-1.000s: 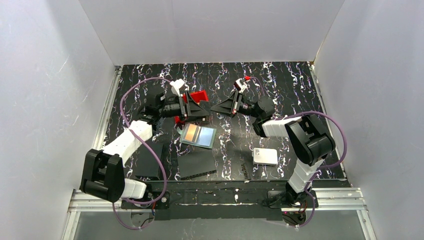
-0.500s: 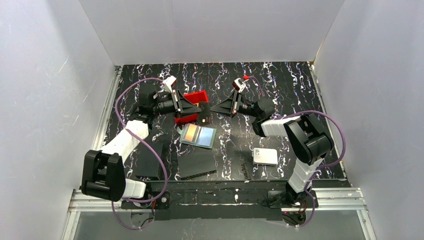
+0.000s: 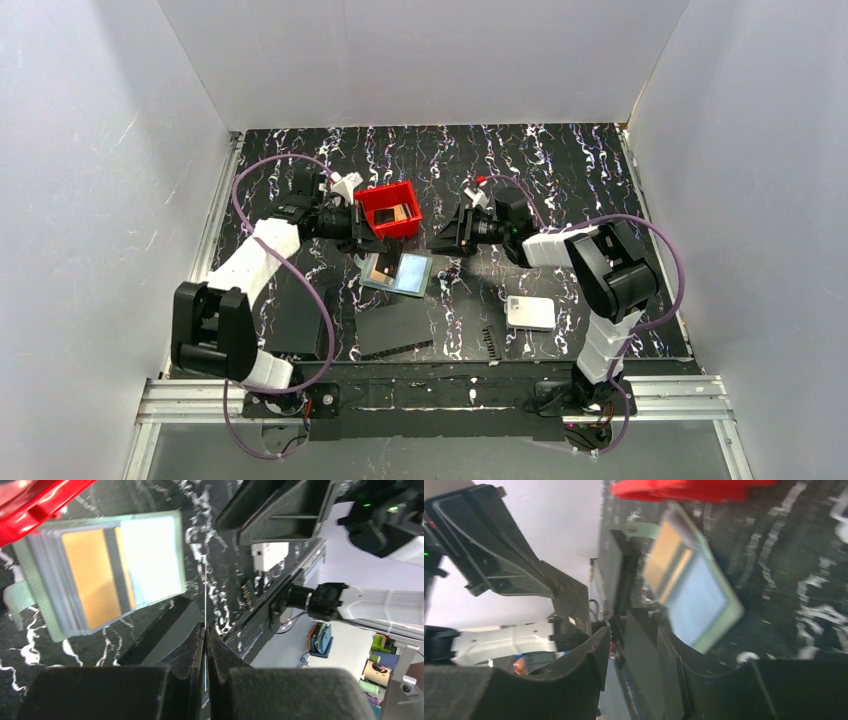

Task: Put the credit cards into the card holder
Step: Insert the credit card into the card holder.

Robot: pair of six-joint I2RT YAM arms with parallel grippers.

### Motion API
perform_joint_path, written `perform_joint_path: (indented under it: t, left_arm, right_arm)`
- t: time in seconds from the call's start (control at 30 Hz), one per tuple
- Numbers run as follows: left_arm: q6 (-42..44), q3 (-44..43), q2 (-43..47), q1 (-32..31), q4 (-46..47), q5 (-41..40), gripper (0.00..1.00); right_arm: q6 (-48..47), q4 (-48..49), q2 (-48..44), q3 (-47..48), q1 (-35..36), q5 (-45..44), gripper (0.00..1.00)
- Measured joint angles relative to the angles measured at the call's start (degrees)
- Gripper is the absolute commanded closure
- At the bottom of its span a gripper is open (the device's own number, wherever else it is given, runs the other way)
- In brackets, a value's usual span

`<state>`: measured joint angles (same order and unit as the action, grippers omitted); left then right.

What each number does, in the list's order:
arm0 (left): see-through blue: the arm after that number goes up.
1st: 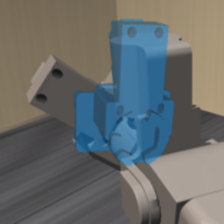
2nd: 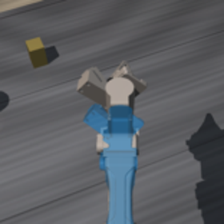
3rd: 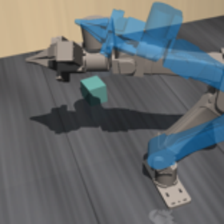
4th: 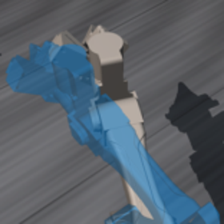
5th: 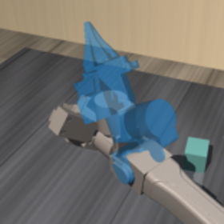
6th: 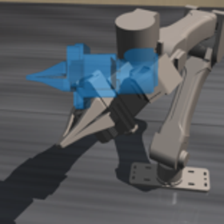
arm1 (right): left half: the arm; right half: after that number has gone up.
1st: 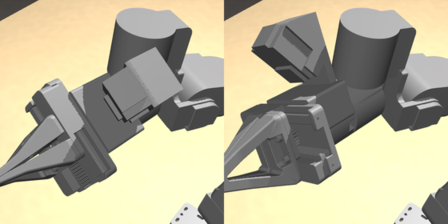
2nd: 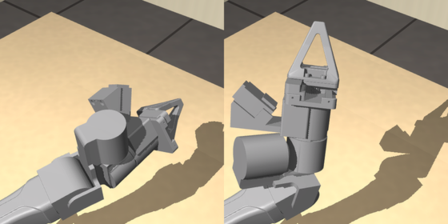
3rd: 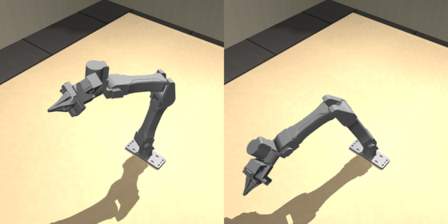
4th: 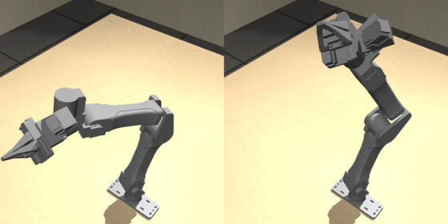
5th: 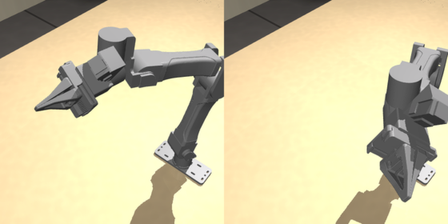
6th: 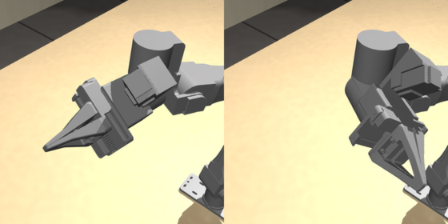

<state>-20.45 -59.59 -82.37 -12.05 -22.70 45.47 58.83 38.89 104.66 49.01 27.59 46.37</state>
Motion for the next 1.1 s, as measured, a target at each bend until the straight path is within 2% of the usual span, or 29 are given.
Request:
perform_joint_path:
  t: [0.17,0.33,0.6,0.67,0.77,0.8,1.1]
  left_arm:
    - [2.7,1.8,-4.9,-0.1,-1.9,-3.0,1.00]
    - [4.4,1.8,-7.8,-1.2,-2.2,-6.2,1.00]
    - [6.6,1.3,-11.8,-2.1,-2.3,-9.1,1.00]
    - [7.1,0.7,-13.5,-2.1,-2.3,-9.4,1.00]
    - [7.6,0.0,-15.3,-2.1,-2.8,-9.6,1.00]
    - [7.6,-0.4,-15.8,-2.1,-2.8,-9.5,1.00]
    - [6.7,-1.8,-17.6,-2.1,-1.8,-9.1,1.00]
  right_arm:
    - [-8.2,-8.5,4.2,0.1,-1.0,-1.7,0.48]
    - [-11.9,-10.4,7.8,0.1,-1.3,-2.2,0.52]
    - [-8.6,0.8,13.0,0.1,0.1,-0.8,0.71]
    - [-7.7,3.3,14.1,0.1,0.2,-0.6,0.78]
    - [-6.7,5.3,15.3,0.1,0.2,-0.5,0.96]
    - [-6.2,5.9,15.5,0.2,0.2,-0.4,0.99]
    - [-7.3,5.0,16.7,2.2,-0.9,1.5,0.99]
